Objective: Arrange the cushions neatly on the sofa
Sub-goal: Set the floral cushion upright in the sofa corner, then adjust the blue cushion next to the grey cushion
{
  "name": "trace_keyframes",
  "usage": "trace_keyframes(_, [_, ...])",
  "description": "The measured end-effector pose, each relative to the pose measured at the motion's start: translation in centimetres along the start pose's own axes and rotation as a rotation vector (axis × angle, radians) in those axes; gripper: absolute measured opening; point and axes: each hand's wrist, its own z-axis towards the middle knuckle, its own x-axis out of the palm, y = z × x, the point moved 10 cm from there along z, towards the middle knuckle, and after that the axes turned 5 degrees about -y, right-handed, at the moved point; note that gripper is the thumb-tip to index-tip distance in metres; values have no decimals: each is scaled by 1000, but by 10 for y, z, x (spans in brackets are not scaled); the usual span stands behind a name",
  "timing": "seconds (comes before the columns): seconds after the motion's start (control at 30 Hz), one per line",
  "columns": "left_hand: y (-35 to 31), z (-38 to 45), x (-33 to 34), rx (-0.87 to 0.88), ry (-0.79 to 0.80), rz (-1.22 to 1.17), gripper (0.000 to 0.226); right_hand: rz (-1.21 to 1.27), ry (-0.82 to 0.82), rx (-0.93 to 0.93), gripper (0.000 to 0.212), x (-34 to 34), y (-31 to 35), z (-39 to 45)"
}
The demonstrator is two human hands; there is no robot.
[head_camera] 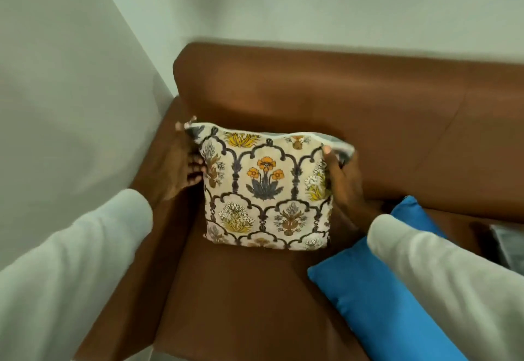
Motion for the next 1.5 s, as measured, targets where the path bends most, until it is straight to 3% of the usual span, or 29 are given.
trace_keyframes(0.07, [10,6,-3,151,-171,225,72,-127,-41,12,71,7,-11,-7])
trace_keyframes(0.13, [7,-14,11,572,-420,656,63,-481,-140,-171,79,21,-6,-26])
trace_keyframes(0.17, [11,-29,30,799,-467,846,64,-573,-176,-358,77,33,5,-40])
trace_keyframes(0.23, [30,-49,77,1194,-343,1100,67,-659,-66,-822,74,76,25,-80])
trace_keyframes(0.3, [61,-47,111,1383,-196,1309,70,-790,107,-1038,72,118,11,-110])
trace_keyframes(0.4, [64,-21,117,1304,-172,1387,71,-928,102,-872,76,126,-12,-77])
trace_keyframes(0.57, [23,20,68,1021,-363,1260,85,-968,12,-646,84,75,-32,-17])
trace_keyframes(0.7, [3,16,30,804,-492,947,87,-913,-60,-398,90,20,-39,-10])
trace_keyframes(0.8, [-24,-30,70,1011,-578,897,67,-852,-85,-292,90,-32,-43,-17])
trace_keyframes(0.87, [-24,-69,135,1248,-431,951,55,-808,-111,-241,88,-72,-54,-28])
trace_keyframes(0.93, [5,-104,210,1383,-115,1010,42,-843,-163,-175,84,-119,-74,-54])
trace_keyframes(0.97, [30,-117,243,1366,83,1020,36,-878,-180,-129,82,-142,-89,-72])
trace_keyframes(1.03, [88,-134,290,1143,408,1022,30,-943,-191,-1,84,-186,-126,-113])
trace_keyframes(1.1, [150,-136,318,817,559,1019,40,-979,-214,166,87,-226,-163,-156])
trace_keyframes(1.2, [228,-130,329,426,622,1017,64,-992,-234,397,86,-267,-203,-200])
trace_keyframes(1.27, [258,-129,323,305,570,1009,71,-907,-214,525,90,-284,-226,-218])
trace_keyframes(1.37, [263,-133,315,324,463,989,75,-583,-285,625,105,-303,-246,-232])
trace_keyframes(1.5, [234,-153,322,414,487,807,74,-313,-212,587,98,-328,-249,-214])
